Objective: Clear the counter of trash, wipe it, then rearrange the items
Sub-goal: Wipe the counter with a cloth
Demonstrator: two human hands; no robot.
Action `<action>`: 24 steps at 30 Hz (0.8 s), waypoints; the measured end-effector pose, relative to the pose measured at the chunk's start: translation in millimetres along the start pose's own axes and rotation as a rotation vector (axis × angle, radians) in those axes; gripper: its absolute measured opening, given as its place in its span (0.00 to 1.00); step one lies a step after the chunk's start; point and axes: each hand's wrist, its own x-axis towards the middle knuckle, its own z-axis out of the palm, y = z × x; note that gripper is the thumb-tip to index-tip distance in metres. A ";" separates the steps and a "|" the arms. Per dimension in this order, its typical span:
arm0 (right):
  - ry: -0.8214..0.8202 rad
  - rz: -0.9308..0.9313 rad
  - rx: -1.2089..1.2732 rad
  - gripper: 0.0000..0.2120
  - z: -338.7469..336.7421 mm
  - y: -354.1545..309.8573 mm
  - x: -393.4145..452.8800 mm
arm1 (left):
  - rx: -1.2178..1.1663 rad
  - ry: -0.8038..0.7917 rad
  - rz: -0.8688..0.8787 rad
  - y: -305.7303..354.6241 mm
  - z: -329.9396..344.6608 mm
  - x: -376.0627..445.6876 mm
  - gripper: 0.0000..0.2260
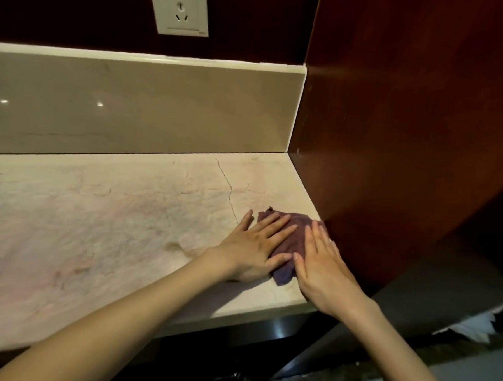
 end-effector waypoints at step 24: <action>0.005 -0.278 -0.056 0.35 48.3 -159.4 -43.7 | -0.042 0.030 -0.230 -76.2 12.8 -201.5 0.34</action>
